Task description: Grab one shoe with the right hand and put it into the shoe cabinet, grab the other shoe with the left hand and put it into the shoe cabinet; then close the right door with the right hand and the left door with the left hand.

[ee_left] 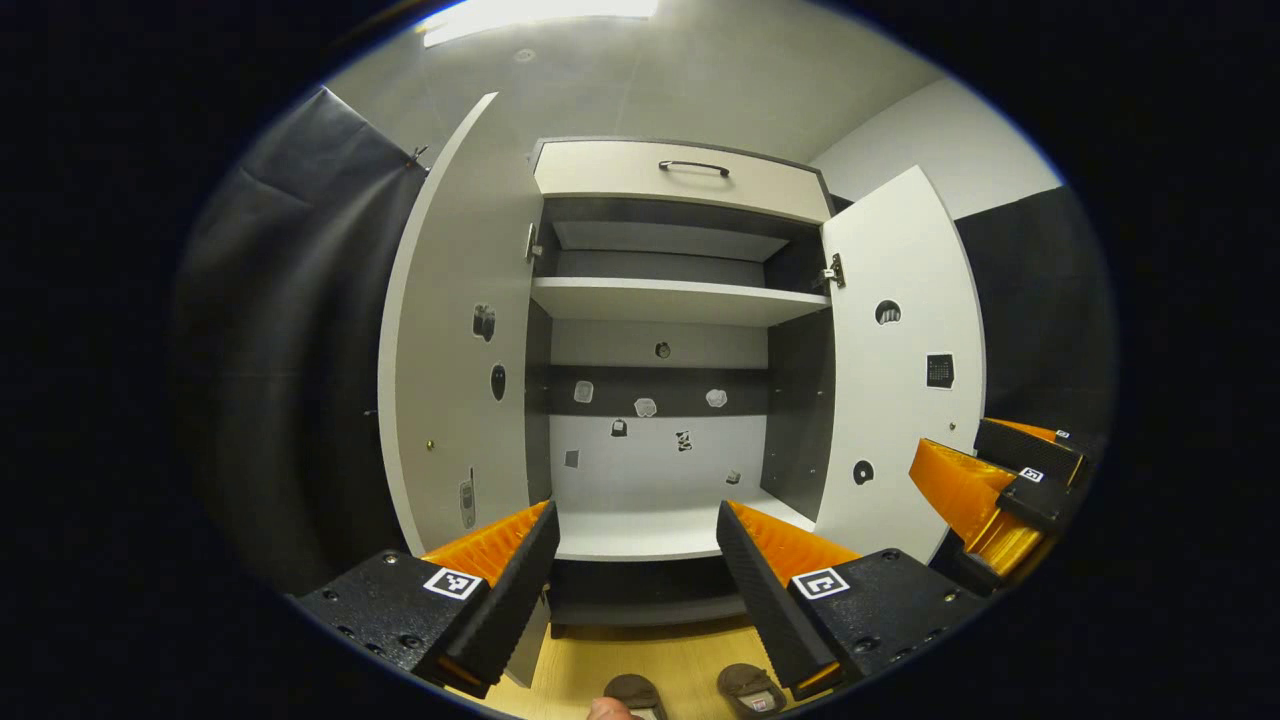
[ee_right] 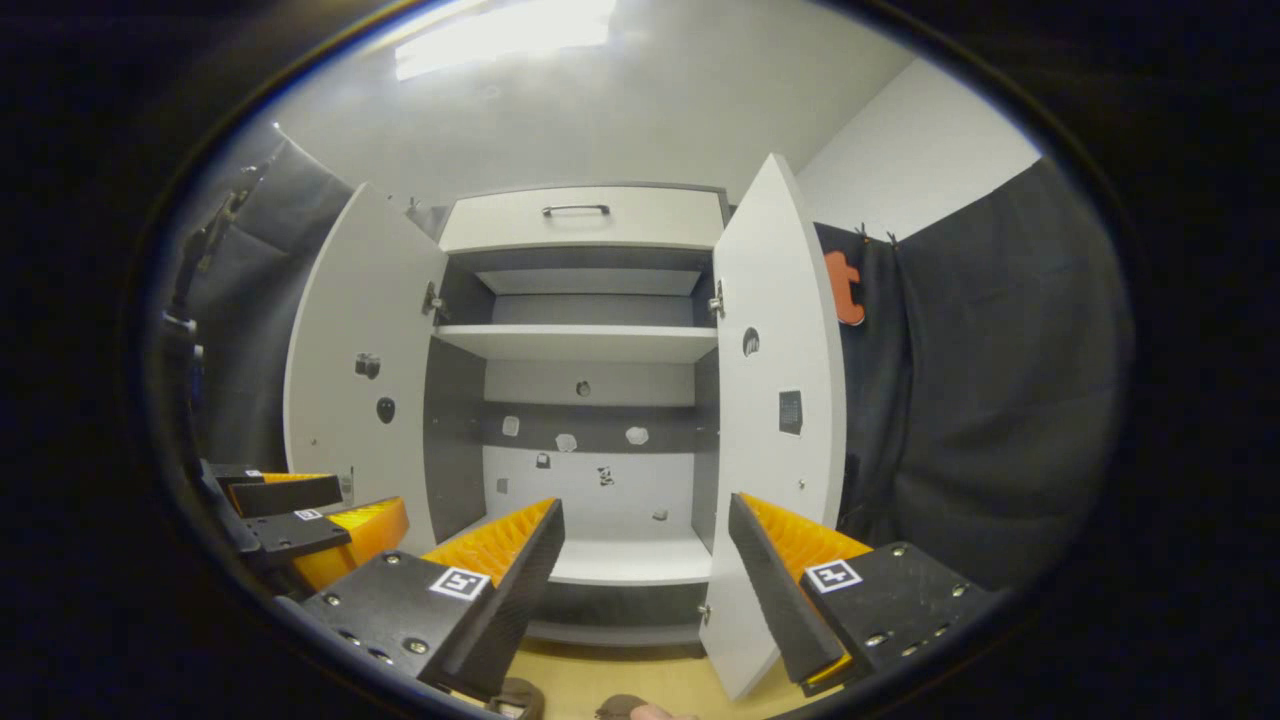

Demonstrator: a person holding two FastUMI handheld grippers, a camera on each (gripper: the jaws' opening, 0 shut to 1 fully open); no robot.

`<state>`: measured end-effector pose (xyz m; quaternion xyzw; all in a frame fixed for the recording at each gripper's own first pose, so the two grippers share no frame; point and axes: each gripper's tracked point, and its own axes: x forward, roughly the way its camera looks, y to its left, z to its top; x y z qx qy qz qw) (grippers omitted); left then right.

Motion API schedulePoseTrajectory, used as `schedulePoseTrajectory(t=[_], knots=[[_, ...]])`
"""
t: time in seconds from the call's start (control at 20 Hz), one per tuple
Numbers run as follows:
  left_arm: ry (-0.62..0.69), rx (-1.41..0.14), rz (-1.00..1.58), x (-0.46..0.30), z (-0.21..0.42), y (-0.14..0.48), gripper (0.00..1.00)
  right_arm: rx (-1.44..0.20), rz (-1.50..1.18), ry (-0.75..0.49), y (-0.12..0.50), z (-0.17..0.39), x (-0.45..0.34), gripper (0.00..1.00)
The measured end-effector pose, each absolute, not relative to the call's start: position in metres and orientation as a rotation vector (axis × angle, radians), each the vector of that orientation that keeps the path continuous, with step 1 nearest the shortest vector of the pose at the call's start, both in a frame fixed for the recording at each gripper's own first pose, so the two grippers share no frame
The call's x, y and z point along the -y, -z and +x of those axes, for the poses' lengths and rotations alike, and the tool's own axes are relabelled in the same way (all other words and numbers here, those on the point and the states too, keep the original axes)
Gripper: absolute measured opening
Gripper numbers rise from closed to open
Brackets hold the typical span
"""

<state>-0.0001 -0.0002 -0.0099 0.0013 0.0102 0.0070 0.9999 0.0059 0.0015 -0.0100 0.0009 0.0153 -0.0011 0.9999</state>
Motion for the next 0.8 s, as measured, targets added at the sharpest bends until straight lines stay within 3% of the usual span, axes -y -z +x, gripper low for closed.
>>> schedulePoseTrajectory(t=[0.4, 0.45, 0.5, 0.55, 0.6, 0.65, 0.8], knots=[[-0.042, -0.14, 0.052, -0.015, 0.003, 0.087, 0.97, -0.188, -0.021, -0.023, 0.105, -0.002, 0.001, 0.99], [-0.044, -0.161, 0.051, -0.017, 0.001, 0.099, 0.94, -0.214, -0.029, -0.033, 0.121, -0.005, -0.001, 0.94], [-0.046, -0.176, 0.044, -0.019, -0.002, 0.109, 0.97, -0.247, -0.036, -0.041, 0.141, -0.009, -0.001, 0.99], [-0.05, -0.191, 0.034, -0.02, -0.002, 0.119, 0.97, -0.287, -0.043, -0.048, 0.163, -0.014, -0.002, 0.95], [-0.055, -0.204, 0.024, -0.023, -0.004, 0.126, 0.97, -0.334, -0.044, -0.06, 0.186, -0.02, -0.003, 0.99], [-0.062, -0.21, 0.014, -0.028, -0.006, 0.131, 0.97, -0.386, -0.039, -0.072, 0.212, -0.026, -0.006, 0.95], [-0.096, -0.224, 0.01, -0.042, -0.01, 0.138, 0.97, -0.553, -0.014, -0.11, 0.289, -0.051, -0.013, 0.99]])
